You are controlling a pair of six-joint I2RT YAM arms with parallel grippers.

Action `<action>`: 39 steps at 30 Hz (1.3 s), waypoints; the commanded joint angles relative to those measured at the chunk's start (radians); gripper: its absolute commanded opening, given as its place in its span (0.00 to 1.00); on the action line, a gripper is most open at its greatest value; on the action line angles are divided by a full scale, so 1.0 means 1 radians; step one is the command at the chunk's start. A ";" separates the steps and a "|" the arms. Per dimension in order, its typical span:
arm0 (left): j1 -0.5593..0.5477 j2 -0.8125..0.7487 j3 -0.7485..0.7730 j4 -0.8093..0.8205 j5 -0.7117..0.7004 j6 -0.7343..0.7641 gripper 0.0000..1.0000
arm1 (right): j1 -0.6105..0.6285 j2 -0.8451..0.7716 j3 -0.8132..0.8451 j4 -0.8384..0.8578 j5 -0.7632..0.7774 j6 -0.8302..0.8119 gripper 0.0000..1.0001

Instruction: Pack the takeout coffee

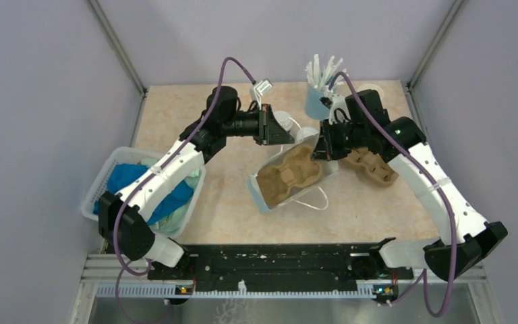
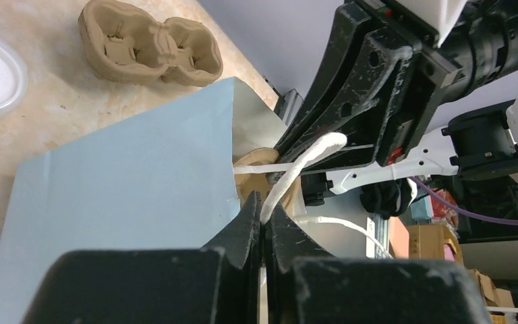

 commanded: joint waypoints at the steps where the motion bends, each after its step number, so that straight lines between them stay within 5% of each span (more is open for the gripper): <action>1: -0.004 -0.046 -0.015 0.074 0.010 0.005 0.00 | 0.014 -0.050 -0.031 0.103 -0.019 0.007 0.00; 39: -0.004 -0.049 -0.011 0.054 0.008 0.016 0.00 | 0.013 -0.066 -0.184 0.254 -0.027 0.020 0.00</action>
